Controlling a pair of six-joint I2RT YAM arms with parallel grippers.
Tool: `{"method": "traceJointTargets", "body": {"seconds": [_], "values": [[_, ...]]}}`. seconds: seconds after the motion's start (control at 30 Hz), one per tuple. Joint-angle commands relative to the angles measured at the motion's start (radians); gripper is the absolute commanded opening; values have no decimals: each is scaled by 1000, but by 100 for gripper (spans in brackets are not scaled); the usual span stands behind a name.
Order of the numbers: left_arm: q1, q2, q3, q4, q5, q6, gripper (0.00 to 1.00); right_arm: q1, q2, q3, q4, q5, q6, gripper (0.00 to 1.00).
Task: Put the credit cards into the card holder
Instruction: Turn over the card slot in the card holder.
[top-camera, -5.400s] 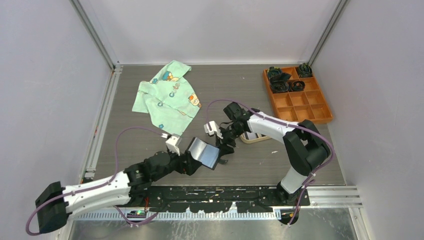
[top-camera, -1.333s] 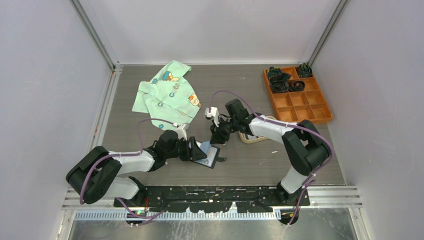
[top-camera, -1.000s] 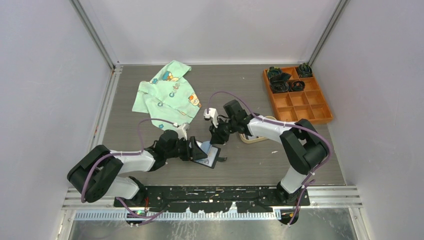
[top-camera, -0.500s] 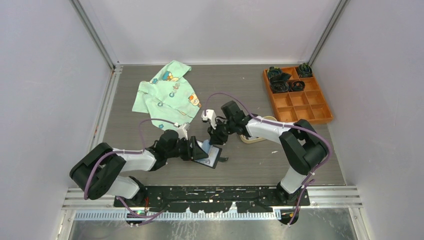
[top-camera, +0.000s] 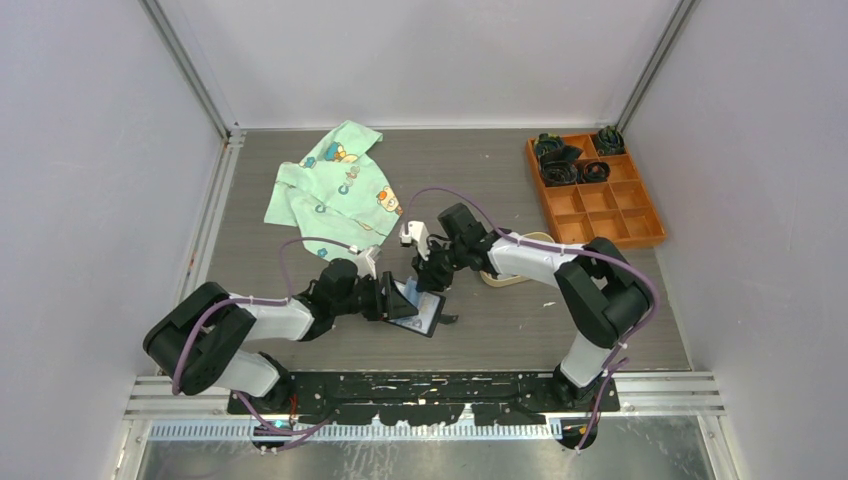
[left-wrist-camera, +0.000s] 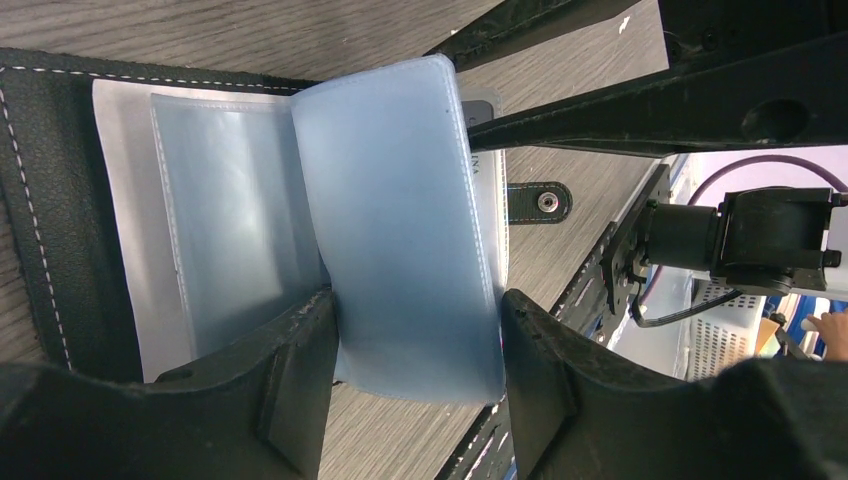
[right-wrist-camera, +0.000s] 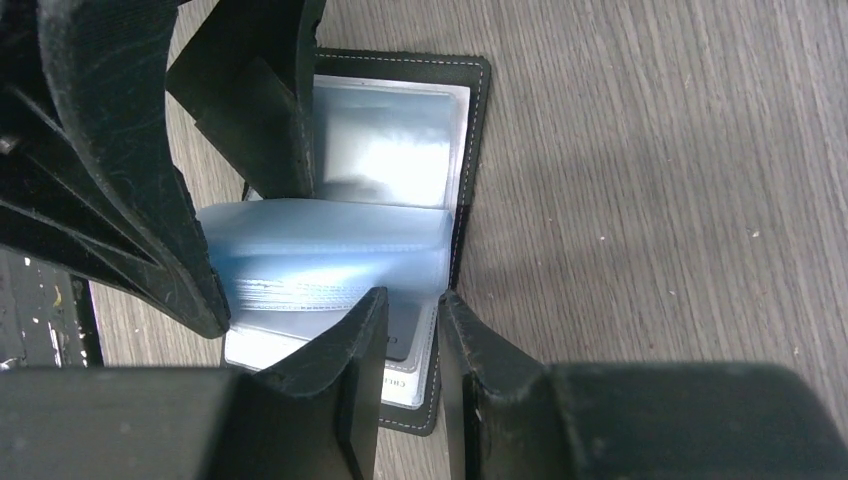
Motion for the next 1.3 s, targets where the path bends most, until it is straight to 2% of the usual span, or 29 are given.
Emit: {"method": "traceJointTargets", "body": {"seconds": [0.0,0.33,0.63,0.97,1.13,1.27], "values": [[-4,6,16,2,26,-6,55,12,3,47,28,-4,23,31],[-3,-2,22,-15,29,-9,62,25,23,67,32,-3,71,31],[-1,4,22,-14,30,-27,63,44,54,95,43,-1,150,32],[7,-5,24,-83,-18,-5,51,44,58,109,54,-37,193,34],[9,-13,17,-106,-39,-3,38,14,12,121,-25,-114,97,38],[13,-36,7,-110,-57,-24,38,-16,-50,100,-144,-143,-136,41]]}}
